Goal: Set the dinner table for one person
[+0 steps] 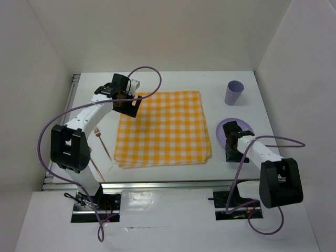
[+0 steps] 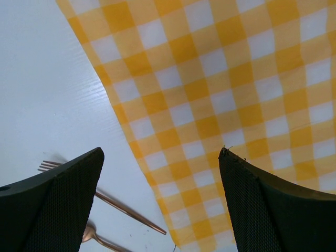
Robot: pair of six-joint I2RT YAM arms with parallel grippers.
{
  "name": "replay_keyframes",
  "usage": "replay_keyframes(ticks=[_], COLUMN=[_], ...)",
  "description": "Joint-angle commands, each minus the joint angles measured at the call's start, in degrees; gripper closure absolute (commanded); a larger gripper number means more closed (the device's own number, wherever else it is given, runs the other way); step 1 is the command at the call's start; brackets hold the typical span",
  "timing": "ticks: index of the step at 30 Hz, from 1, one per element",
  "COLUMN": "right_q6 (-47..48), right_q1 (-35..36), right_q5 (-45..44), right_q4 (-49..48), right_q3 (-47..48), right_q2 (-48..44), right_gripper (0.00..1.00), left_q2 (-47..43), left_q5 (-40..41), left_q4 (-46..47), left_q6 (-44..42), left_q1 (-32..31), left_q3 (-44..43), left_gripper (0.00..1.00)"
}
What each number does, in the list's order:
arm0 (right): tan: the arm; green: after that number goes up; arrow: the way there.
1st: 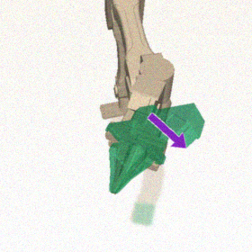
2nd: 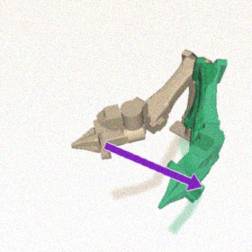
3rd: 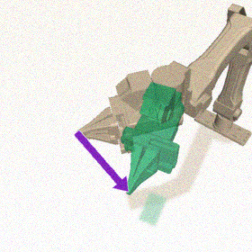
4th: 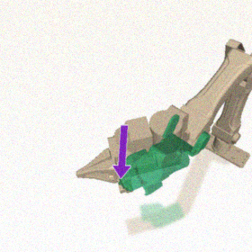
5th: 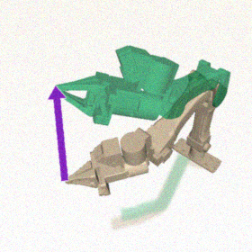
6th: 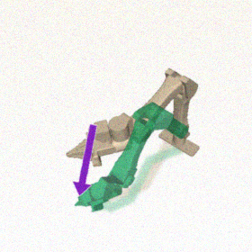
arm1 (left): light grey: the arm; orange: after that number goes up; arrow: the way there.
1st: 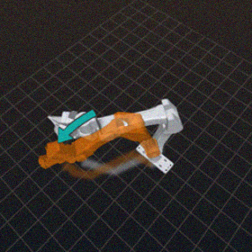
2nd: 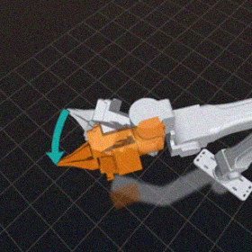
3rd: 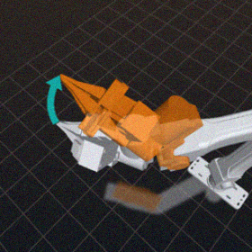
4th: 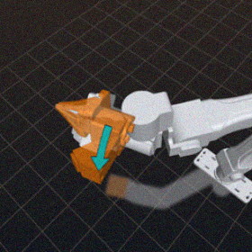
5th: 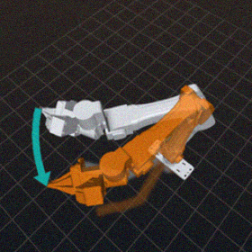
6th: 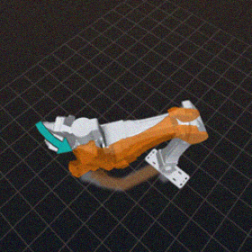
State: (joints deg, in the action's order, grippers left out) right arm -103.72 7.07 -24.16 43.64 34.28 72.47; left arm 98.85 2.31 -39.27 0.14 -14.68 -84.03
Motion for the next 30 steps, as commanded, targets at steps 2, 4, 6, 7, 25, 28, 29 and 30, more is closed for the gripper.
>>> replay_keyframes(ticks=[2, 4, 6, 7, 25, 28, 29, 30], right_q6=[-3.1, -3.7, -3.7, -4.2, 44.9, 52.1, 53.3, 55.6], right_q1=[-0.5, -0.5, -0.5, -0.5, -0.5, 1.2, 3.3, 4.5], right_q5=[0.9, -0.3, -1.0, -1.8, -3.3, 5.5, 7.3, 10.4], right_q4=[-5.8, -5.8, -5.3, -5.3, -15.7, -20.4, -21.5, -22.8], right_q3=[-4.1, -4.1, -4.1, -4.1, 11.9, 13.3, 13.8, 13.8], right_q2=[1.8, 1.8, 1.2, 1.2, -17.3, -18.0, -18.0, -17.0], right_gripper=[0.51, 0.77, 0.86, 0.95, 1.00, 1.00, 1.00, 1.00], left_q2=[-3.5, -4.8, -5.4, -5.4, -11.7, -12.4, -12.9, -13.5], left_q5=[1.3, 1.9, 2.4, 2.4, 3.8, 3.1, 3.1, 3.1], left_q4=[-1.4, -1.4, -1.4, -1.4, -5.5, -5.5, -6.0, -6.0], left_q6=[-0.6, -0.6, -1.1, -1.1, -4.8, -4.2, -4.2, -4.2], left_q1=[-0.2, -0.2, -0.2, -0.2, 5.4, 7.6, 8.3, 9.0], left_q3=[1.1, 2.5, 3.2, 3.8, 5.0, 6.4, 6.4, 7.8], left_gripper=[0.04, 0.04, 0.04, 0.04, 0.03, 0.03, 0.03, 0.03])
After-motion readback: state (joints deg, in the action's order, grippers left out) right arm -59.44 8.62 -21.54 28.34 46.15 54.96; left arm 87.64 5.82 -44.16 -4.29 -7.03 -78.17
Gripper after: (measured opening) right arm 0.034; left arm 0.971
